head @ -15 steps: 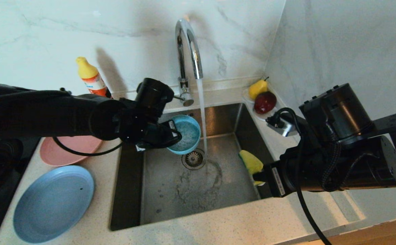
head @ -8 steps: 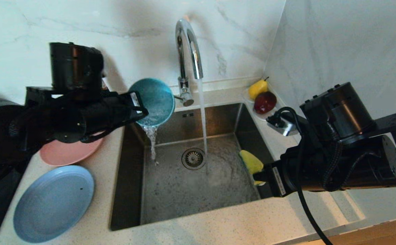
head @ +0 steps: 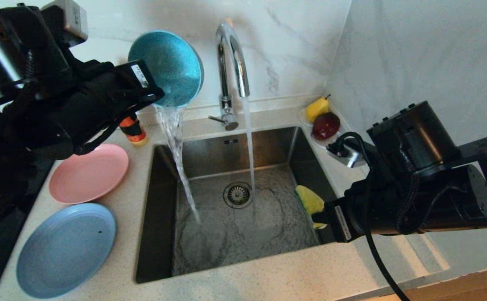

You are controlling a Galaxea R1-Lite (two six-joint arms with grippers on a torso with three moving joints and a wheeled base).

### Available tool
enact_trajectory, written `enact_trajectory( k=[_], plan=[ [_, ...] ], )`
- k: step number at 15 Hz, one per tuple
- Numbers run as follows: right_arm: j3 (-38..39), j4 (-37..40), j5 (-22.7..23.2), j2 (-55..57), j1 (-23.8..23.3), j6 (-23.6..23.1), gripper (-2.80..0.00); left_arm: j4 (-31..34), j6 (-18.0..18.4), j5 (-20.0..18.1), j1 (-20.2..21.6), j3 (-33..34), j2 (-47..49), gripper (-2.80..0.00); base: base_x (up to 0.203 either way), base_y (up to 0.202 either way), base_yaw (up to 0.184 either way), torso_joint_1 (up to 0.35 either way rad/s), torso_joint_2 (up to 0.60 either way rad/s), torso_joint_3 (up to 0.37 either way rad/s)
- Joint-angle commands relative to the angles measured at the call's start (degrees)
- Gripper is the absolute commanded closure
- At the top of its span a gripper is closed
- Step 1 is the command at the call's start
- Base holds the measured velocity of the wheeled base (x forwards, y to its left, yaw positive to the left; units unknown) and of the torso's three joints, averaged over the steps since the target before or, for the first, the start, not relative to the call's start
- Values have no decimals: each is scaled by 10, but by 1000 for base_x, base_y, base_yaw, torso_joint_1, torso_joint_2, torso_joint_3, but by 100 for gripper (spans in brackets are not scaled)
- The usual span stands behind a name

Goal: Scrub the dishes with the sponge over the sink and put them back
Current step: Wash the bowl

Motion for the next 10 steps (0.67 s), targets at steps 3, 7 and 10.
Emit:
enact_trajectory(
  k=[3,7,10],
  plan=[
    [-6,3,2,9,3,1,0,-85,25,-25,0,39,-34,0,0,0,0,0,0,0],
    [-8,26,6,2,9,-1,0,-128,42,-49,0,85,-80,0,0,0,0,0,0,0],
    [-3,21,10,2,9,-1,0,-180,44,-95,0,125,-107,0,0,0,0,0,0,0]
  ],
)
